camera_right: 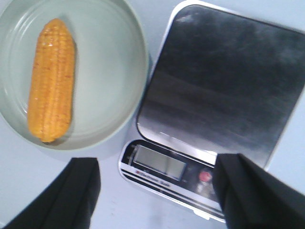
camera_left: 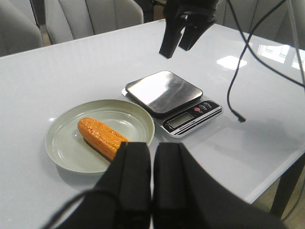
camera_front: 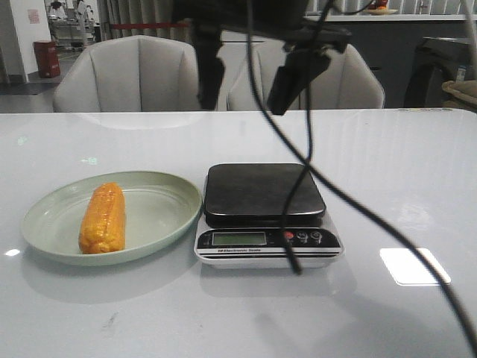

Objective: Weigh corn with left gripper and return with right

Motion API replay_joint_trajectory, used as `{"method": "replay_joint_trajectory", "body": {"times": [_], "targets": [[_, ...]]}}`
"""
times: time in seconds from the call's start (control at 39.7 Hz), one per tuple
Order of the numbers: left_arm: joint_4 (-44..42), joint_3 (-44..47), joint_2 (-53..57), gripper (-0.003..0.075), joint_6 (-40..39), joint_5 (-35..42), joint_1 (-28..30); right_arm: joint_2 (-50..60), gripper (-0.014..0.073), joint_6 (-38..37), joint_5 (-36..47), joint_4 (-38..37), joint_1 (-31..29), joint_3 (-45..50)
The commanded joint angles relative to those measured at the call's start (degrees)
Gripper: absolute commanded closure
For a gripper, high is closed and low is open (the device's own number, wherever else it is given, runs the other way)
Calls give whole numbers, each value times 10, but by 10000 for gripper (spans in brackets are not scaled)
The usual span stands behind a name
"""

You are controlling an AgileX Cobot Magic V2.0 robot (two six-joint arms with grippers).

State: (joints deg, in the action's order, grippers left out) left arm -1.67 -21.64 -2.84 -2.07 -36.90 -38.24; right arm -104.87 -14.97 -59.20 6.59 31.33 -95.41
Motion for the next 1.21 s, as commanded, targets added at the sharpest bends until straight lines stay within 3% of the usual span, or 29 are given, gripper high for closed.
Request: {"method": "replay_joint_trajectory", "body": {"times": [0.0, 0.25, 0.68, 0.98, 1.18], "targets": [[0, -14, -7, 596, -2, 42, -4, 85, 4, 39, 14, -1, -29, 33], [0, -14, -7, 596, -2, 42, -4, 250, 4, 72, 105, -1, -90, 213], [0, -14, -7, 596, -2, 42, -4, 592, 4, 102, 288, -8, -92, 495], [0, -14, -7, 596, -2, 42, -4, 827, 4, 102, 371, -66, -92, 679], [0, -14, -7, 596, -2, 42, -4, 950, 4, 102, 448, -66, -92, 782]]}}
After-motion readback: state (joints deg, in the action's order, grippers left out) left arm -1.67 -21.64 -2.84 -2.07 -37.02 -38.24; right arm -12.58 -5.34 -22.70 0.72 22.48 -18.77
